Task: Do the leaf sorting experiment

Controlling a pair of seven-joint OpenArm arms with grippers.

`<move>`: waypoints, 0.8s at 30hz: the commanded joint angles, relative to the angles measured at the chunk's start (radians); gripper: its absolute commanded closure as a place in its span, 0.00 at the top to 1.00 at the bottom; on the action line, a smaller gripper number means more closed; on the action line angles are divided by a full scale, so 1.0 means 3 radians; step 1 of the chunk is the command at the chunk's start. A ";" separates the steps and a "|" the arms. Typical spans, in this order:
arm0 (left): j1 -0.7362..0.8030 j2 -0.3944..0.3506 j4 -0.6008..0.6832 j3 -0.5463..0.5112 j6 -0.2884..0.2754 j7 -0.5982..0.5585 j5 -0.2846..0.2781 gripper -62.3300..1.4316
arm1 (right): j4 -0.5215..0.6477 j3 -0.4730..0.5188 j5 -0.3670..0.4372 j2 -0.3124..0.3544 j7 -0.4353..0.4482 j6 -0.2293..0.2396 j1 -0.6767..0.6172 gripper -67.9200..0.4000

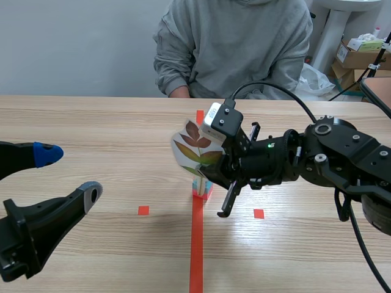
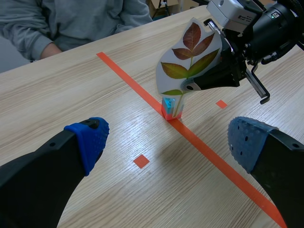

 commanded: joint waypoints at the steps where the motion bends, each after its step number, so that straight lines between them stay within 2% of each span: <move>1: -0.0010 0.0017 0.0057 -0.0009 -0.0018 -0.0047 -0.0042 0.87 | 0.0088 0.0053 0.0053 0.0037 0.0028 0.0004 0.0067 0.02; 5: -0.0010 0.0017 0.0057 -0.0009 -0.0018 -0.0046 -0.0042 0.87 | 0.0145 0.0230 0.0155 0.0038 -0.0004 0.0004 0.0047 0.02; 10: -0.0010 0.0018 0.0057 -0.0009 -0.0018 -0.0046 -0.0042 0.87 | 0.0234 0.0632 0.0346 0.0051 -0.0137 0.0001 -0.0099 0.02; 20: -0.0010 0.0017 0.0057 -0.0009 -0.0018 -0.0046 -0.0042 0.87 | 0.0270 0.1628 0.0605 0.0057 -0.0299 -0.0039 -0.0456 0.02; 24: -0.0010 0.0018 0.0057 -0.0009 -0.0018 -0.0046 -0.0042 0.87 | 0.0270 0.2055 0.0621 0.0072 -0.0299 -0.0125 -0.0594 0.02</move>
